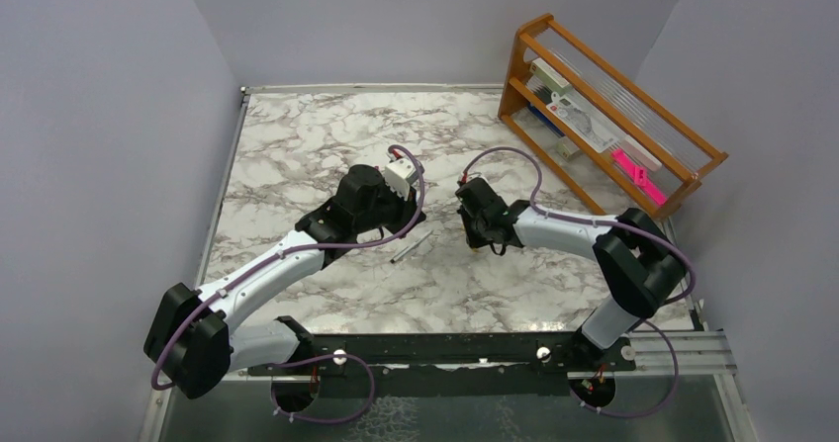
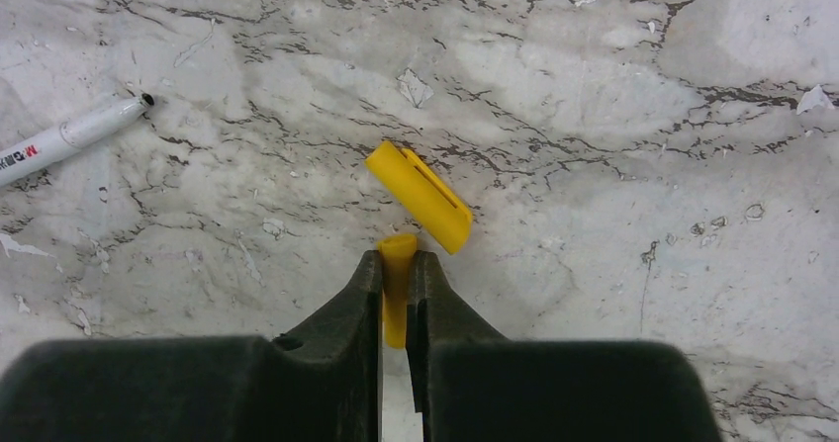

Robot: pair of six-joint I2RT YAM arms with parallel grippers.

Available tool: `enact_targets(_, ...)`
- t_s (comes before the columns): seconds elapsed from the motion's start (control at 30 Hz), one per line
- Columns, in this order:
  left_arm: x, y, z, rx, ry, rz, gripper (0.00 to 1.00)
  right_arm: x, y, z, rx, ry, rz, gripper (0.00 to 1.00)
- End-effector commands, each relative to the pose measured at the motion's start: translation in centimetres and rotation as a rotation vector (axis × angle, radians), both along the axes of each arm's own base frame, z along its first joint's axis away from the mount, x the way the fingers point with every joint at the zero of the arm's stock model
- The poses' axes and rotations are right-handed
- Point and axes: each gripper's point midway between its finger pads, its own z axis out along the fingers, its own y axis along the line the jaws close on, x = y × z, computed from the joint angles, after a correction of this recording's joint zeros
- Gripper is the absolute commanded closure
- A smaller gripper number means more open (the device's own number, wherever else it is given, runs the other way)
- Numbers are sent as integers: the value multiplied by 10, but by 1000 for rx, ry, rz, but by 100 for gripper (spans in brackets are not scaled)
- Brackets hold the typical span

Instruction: Insert the pens into the pen caps

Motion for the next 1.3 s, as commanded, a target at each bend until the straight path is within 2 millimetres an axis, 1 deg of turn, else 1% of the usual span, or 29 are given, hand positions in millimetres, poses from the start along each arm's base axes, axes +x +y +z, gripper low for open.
enact_targets(0.0,1,-3,13,-40,-29,-7,100,-9,-22,-12,-104,44,-39,98)
enact_targets(0.1,0,-3,15,-44,-31,-10,100,-10,-17,0,-58,29,-41,98)
enact_targets(0.13,0,-3,15,-46,-30,-12,100,-9,-13,9,-24,15,-37,98)
enact_targets(0.2,-2,-5,17,-64,-29,-18,100,-7,-1,36,72,-28,-27,98)
enact_targets(0.27,-8,-12,21,-119,-20,-51,100,-4,10,71,186,-102,-13,98)
enact_targets(0.3,-13,-17,27,-170,-7,-69,100,-1,14,89,237,-150,-14,98)
enact_targets(0.37,-22,-26,44,-308,-11,-90,100,3,20,124,332,-235,-14,98)
enact_targets(0.43,-31,-29,63,-450,-34,-79,100,5,23,154,423,-311,-15,99)
enact_targets(0.5,-38,-30,80,-540,-77,-64,100,5,26,177,504,-369,-18,98)
enact_targets(0.6,-46,-33,95,-602,-105,-54,100,1,30,207,631,-420,-29,99)
enact_targets(0.73,-59,-42,99,-668,-73,-85,100,-9,41,245,821,-472,3,99)
enact_targets(0.8,-63,-44,100,-700,-61,-93,100,-12,43,261,884,-525,37,99)
enact_targets(1.0,-68,-49,107,-766,-50,-107,100,-18,37,294,983,-645,67,99)
enact_targets(1.13,-69,-56,108,-776,-38,-122,100,-22,37,311,1019,-684,90,99)
enact_targets(1.27,-73,-67,102,-761,-21,-145,100,-26,38,324,1054,-710,121,99)
